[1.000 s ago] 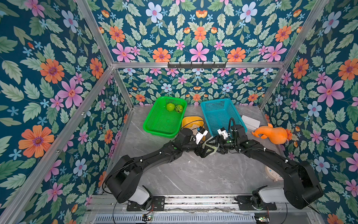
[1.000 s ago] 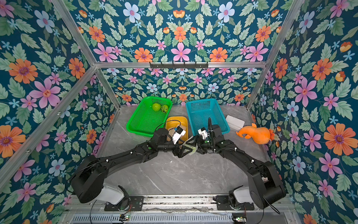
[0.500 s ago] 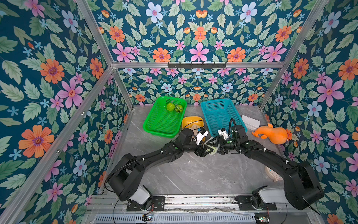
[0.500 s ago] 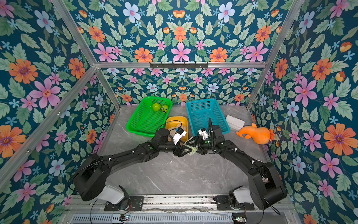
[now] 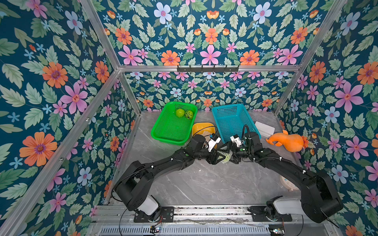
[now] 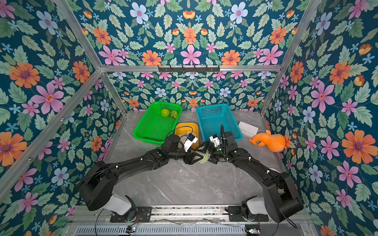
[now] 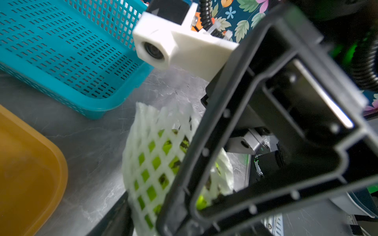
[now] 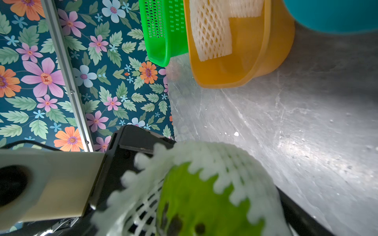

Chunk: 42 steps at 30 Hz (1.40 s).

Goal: Sleeve custard apples in foam nets
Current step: Pick up the custard apple from the center of the board, then place the custard apple in the basket.

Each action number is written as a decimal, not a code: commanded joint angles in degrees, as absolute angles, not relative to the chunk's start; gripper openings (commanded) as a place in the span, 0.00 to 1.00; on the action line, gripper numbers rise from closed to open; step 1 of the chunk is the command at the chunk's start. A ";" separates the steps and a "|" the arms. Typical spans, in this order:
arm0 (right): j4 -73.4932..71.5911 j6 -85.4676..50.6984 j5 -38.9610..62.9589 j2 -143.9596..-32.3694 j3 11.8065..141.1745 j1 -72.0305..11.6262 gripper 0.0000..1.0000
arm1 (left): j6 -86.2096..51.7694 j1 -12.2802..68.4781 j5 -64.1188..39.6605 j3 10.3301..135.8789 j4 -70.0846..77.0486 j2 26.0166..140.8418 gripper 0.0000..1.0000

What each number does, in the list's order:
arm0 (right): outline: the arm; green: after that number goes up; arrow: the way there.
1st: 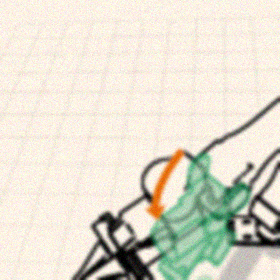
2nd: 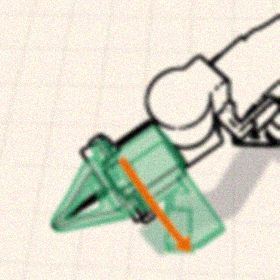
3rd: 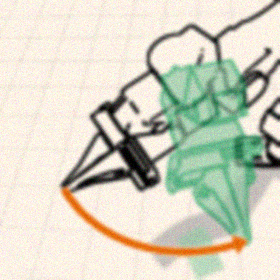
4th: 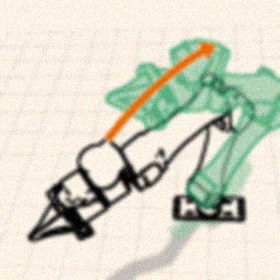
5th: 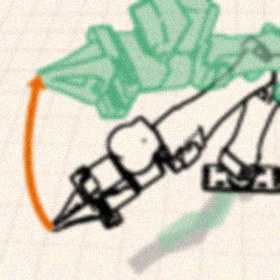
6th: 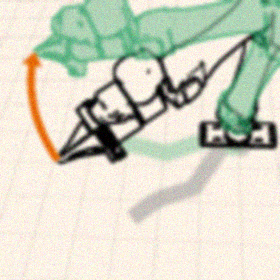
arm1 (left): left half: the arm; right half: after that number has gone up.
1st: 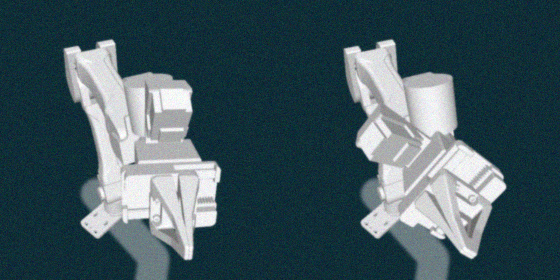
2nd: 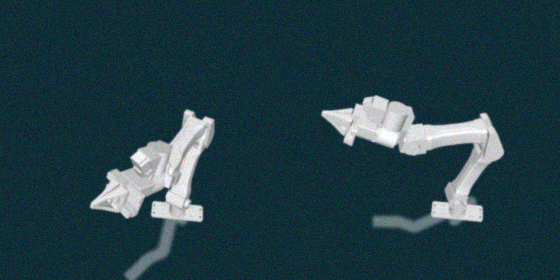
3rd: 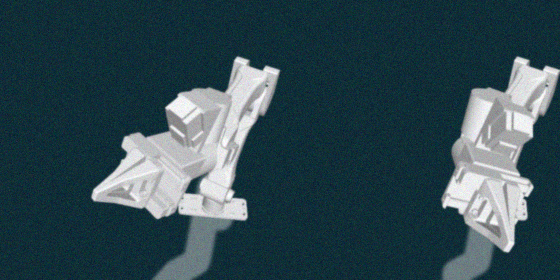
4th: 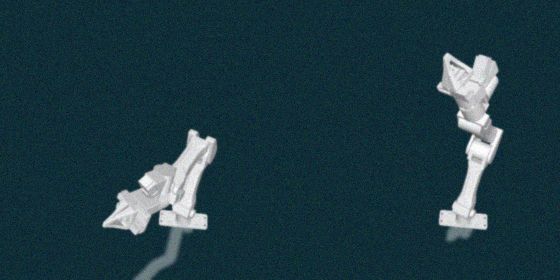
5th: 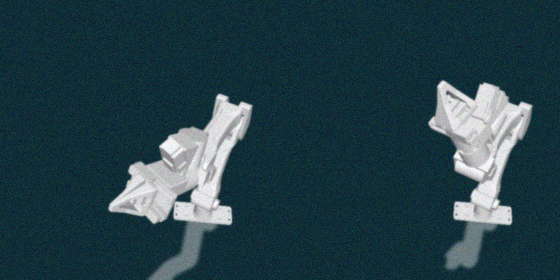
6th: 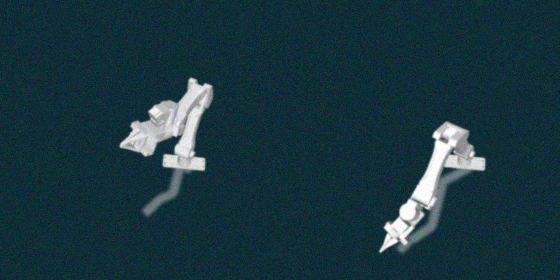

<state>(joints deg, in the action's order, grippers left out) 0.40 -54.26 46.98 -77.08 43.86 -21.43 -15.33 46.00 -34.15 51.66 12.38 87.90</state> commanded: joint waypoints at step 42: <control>30.01 -34.19 25.95 -55.98 46.68 -2.64 0.99 | -13.71 44.41 -17.77 116.26 -13.16 133.75 0.60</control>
<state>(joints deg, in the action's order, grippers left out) 29.85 -35.38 27.92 -56.14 46.94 -2.66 -13.19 44.91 -20.53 111.79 -7.64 130.39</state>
